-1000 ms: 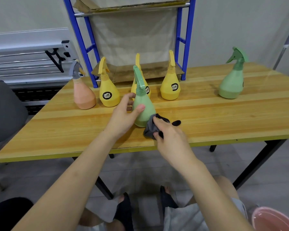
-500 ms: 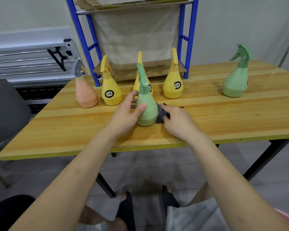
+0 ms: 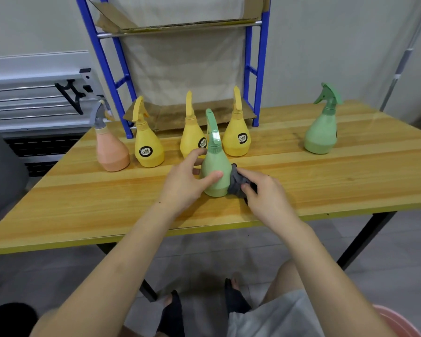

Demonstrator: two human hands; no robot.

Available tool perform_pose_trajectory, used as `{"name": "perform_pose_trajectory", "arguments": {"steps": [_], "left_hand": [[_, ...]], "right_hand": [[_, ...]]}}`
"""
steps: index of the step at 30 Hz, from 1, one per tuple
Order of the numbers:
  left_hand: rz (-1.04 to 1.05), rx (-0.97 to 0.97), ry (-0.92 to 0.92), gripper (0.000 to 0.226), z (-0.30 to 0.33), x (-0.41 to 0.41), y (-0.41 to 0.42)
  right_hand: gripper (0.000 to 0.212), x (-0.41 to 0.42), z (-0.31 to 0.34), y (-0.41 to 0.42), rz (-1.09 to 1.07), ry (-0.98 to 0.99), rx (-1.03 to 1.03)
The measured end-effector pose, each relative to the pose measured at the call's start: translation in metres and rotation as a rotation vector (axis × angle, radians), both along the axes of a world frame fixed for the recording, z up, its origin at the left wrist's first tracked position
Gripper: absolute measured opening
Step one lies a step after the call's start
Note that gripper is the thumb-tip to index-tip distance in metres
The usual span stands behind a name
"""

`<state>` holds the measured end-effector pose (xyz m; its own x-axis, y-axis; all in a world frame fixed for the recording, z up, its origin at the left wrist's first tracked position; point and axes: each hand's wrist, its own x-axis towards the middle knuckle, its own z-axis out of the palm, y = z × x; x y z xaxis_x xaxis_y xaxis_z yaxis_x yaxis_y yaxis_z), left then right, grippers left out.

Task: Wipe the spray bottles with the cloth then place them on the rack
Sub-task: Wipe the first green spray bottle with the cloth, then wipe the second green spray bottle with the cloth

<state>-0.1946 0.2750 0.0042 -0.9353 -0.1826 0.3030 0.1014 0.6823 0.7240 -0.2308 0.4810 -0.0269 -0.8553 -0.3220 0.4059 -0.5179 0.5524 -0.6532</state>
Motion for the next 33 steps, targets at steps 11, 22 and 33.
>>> {"name": "perform_pose_trajectory", "arguments": {"steps": [11, 22, 33], "left_hand": [[0.025, -0.187, 0.075, 0.075, -0.005, -0.066, 0.089], [0.119, -0.238, -0.003, 0.06, 0.012, -0.134, 0.141], [0.101, -0.18, -0.049, 0.058, 0.02, -0.186, 0.16]], "right_hand": [[0.042, -0.028, 0.018, 0.073, -0.305, 0.004, -0.255], [0.041, -0.061, 0.039, 0.111, -0.346, -0.056, -0.302], [0.041, -0.074, 0.04, 0.136, -0.435, -0.001, -0.313]]}}
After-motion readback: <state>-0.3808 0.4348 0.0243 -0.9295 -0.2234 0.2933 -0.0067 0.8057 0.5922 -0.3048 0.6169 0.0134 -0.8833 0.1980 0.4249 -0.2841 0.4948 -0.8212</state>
